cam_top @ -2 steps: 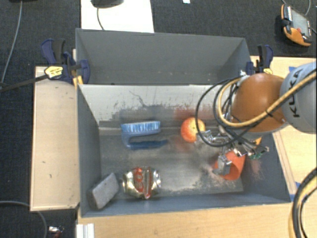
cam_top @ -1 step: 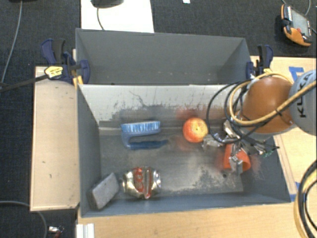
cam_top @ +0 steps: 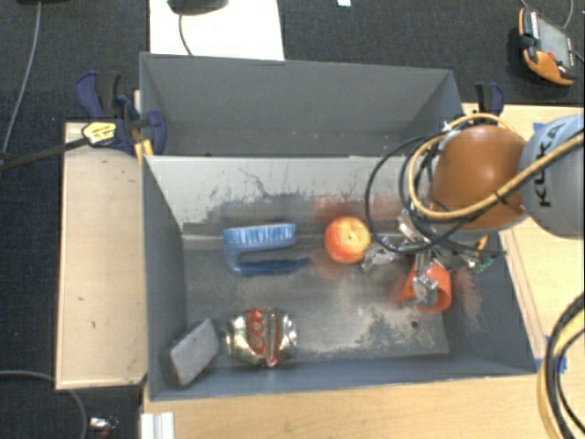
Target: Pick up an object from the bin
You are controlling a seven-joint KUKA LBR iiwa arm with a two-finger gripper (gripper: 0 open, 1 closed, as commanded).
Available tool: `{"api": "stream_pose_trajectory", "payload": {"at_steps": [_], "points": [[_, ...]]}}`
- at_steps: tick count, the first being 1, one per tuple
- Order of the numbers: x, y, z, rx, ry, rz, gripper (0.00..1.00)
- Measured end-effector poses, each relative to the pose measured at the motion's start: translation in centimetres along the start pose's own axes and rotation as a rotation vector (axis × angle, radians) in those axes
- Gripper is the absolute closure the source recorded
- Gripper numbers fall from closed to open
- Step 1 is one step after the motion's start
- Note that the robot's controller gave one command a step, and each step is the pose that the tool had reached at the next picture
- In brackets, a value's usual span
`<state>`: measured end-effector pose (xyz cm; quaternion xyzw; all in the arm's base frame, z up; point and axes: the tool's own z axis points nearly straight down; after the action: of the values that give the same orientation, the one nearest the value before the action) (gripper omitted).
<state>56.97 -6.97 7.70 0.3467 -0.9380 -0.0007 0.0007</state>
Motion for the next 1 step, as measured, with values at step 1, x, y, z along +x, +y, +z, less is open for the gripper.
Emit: {"api": "stream_pose_trajectory", "payload": {"at_steps": [1], "points": [[2.57,-1.56,-0.05,0.0,-0.002,0.11,0.0]]}}
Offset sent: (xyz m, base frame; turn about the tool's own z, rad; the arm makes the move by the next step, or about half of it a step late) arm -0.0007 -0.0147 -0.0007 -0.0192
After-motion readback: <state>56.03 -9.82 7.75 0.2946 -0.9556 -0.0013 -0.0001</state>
